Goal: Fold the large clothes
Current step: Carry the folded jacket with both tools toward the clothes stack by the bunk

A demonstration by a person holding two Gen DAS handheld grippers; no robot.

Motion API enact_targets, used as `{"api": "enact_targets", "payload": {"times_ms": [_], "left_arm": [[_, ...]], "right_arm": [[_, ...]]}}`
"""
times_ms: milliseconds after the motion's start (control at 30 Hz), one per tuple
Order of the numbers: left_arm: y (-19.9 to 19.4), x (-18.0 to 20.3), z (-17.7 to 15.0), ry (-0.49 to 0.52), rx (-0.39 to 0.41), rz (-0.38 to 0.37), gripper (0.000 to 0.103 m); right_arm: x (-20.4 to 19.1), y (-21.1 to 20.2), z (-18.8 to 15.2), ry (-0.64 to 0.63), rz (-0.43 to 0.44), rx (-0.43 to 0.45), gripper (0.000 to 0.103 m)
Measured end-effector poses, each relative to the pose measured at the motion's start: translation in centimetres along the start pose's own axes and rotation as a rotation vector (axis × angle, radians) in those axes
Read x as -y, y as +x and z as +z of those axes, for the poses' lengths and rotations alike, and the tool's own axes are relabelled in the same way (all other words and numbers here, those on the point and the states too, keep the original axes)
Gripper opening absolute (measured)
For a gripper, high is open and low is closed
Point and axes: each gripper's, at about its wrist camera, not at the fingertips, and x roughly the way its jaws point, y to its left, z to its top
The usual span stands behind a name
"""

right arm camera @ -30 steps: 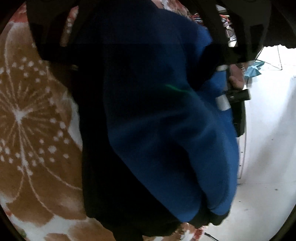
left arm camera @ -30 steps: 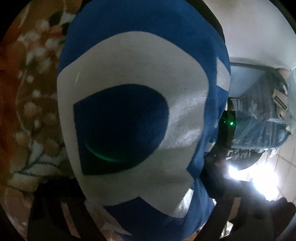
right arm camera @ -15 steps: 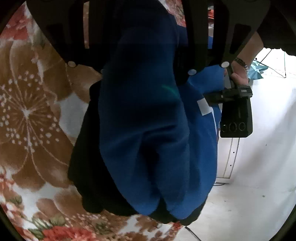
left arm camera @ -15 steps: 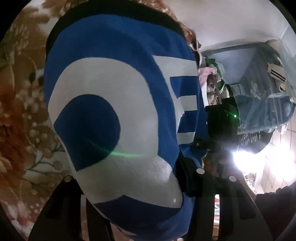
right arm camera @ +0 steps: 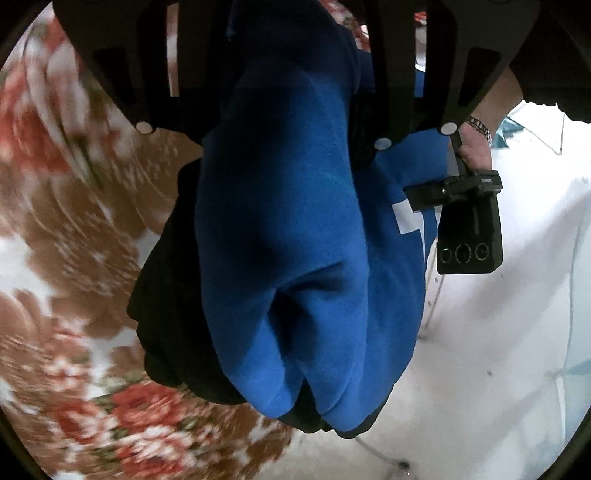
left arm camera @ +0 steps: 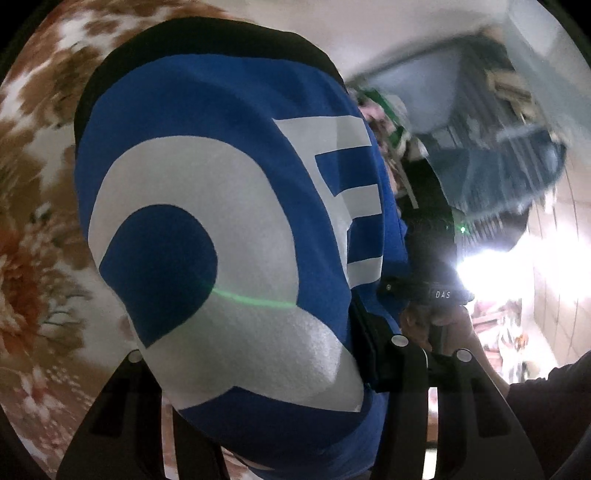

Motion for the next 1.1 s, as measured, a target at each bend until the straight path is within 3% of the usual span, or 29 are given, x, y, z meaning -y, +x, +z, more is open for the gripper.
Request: {"api": "enact_targets", "payload": {"times_ms": [200, 433, 533, 667, 867, 1000, 1067, 1100], "left_arm": [[8.0, 13.3, 0.9, 0.118, -0.139, -0.072, 0.049], [23.6, 30.4, 1.6, 0.271, -0.270, -0.211, 0.049], [30.7, 36.7, 2.2, 0.320, -0.328, -0.273, 0.049], [39.4, 43.6, 3.6, 0.380, -0.425, -0.322, 0.049], [52.0, 46.7, 5.0, 0.456, -0.581, -0.317, 0.049], [57.6, 44.2, 4.8, 0.462, -0.651, -0.286, 0.050], [59.2, 42.3, 4.6, 0.442, -0.674, -0.267, 0.053], [59.6, 41.6, 4.6, 0.428, -0.678, -0.259, 0.059]], "right_arm": [[3.0, -15.8, -6.9, 0.131, -0.062, 0.165, 0.041], [10.1, -36.0, -14.1, 0.243, -0.198, 0.326, 0.041], [13.5, -43.0, -16.5, 0.284, -0.250, 0.394, 0.041], [18.1, -49.4, -18.3, 0.336, -0.282, 0.472, 0.041], [27.9, -53.5, -21.9, 0.432, -0.285, 0.579, 0.041], [33.9, -51.3, -24.1, 0.490, -0.255, 0.622, 0.041], [35.8, -50.5, -24.6, 0.527, -0.214, 0.640, 0.041], [36.1, -50.2, -25.1, 0.539, -0.196, 0.646, 0.041]]}}
